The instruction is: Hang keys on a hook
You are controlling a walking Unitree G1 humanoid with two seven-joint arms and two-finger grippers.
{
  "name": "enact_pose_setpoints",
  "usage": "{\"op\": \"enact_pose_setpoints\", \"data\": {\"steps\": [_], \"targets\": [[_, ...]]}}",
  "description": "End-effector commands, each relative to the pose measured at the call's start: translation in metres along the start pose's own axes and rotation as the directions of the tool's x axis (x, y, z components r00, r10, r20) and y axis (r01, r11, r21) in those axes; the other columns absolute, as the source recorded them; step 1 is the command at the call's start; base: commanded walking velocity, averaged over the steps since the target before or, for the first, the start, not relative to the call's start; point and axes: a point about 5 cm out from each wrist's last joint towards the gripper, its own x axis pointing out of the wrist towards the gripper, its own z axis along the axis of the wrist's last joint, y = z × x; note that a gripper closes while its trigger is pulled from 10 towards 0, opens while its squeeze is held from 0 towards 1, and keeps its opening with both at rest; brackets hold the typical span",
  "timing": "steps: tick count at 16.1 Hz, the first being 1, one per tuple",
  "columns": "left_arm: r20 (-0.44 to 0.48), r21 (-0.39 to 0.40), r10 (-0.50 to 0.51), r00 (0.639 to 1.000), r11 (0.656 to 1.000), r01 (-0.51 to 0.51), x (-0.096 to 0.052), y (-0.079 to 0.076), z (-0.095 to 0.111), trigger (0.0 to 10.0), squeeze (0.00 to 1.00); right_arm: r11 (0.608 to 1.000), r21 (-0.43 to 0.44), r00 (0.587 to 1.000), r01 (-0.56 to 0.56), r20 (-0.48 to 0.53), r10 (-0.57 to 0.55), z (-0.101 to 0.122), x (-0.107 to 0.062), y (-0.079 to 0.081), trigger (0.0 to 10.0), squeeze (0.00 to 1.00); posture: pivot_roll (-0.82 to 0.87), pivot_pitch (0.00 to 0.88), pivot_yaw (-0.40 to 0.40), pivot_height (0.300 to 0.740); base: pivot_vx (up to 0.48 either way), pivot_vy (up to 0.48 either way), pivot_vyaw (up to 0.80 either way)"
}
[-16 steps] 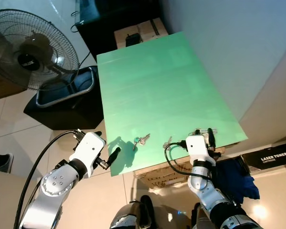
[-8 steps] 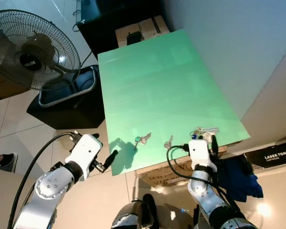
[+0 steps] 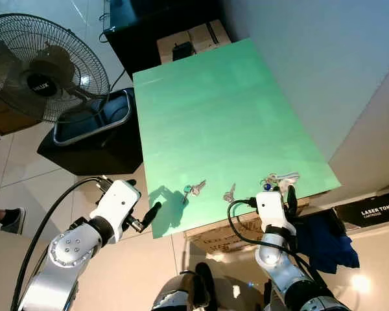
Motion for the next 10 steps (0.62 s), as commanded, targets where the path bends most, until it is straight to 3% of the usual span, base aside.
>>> {"op": "enact_pose_setpoints", "data": {"steps": [1, 2, 5, 6, 7, 8, 10], "targets": [[-0.022, 0.007, 0.001, 1.000, 1.000, -0.001, -0.0028, 0.0021, -0.0033, 10.0, 0.00, 1.000, -0.009, 0.999, -0.010, -0.048, 0.010, -0.0077, -0.0068, 0.0034, 1.4, 0.00, 0.05, 0.266, 0.275, 0.740, 0.000, 0.000, 0.00], [-0.022, 0.006, 0.003, 1.000, 1.000, -0.002, -0.0026, 0.0024, -0.0034, 10.0, 0.00, 1.000, -0.008, 0.999, -0.012, -0.044, 0.012, -0.0077, -0.0070, 0.0032, 0.0, 0.00, 0.05, 0.266, 0.275, 0.740, 0.000, 0.000, 0.00], [-0.025, 0.005, 0.004, 1.000, 1.000, -0.004, -0.0034, 0.0027, -0.0036, 10.0, 0.00, 1.000, -0.002, 0.999, -0.012, -0.043, 0.011, -0.0079, -0.0077, 0.0033, 0.0, 0.00, 0.05, 0.268, 0.272, 0.740, 0.000, 0.000, 0.00], [-0.023, 0.004, 0.005, 1.000, 1.000, -0.005, -0.0035, 0.0030, -0.0034, 10.0, 0.00, 1.000, -0.021, 0.997, 0.018, -0.068, -0.019, -0.0103, -0.0075, 0.0018, 10.0, 0.00, 0.05, 0.268, 0.272, 0.740, 0.000, 0.000, 0.00], [-0.024, 0.004, 0.006, 1.000, 1.000, -0.006, -0.0034, 0.0029, -0.0035, 10.0, 0.00, 0.999, -0.031, 0.998, 0.026, -0.065, -0.028, -0.0104, -0.0070, 0.0009, 10.0, 0.00, 0.05, 0.268, 0.272, 0.740, 0.000, 0.000, 0.00], [-0.023, 0.003, 0.006, 1.000, 1.000, -0.006, -0.0034, 0.0029, -0.0035, 10.0, 0.00, 0.999, -0.023, 0.998, 0.021, -0.059, -0.023, -0.0100, -0.0065, 0.0004, 10.0, 1.00, 0.05, 0.268, 0.272, 0.740, 0.000, 0.000, 0.00], [-0.023, 0.003, 0.007, 1.000, 1.000, -0.007, -0.0033, 0.0027, -0.0036, 10.0, 0.00, 1.000, -0.025, 0.999, 0.015, -0.048, -0.017, -0.0092, -0.0068, 0.0008, 10.0, 1.00, 0.05, 0.268, 0.272, 0.740, 0.000, 0.000, 0.00]]}}
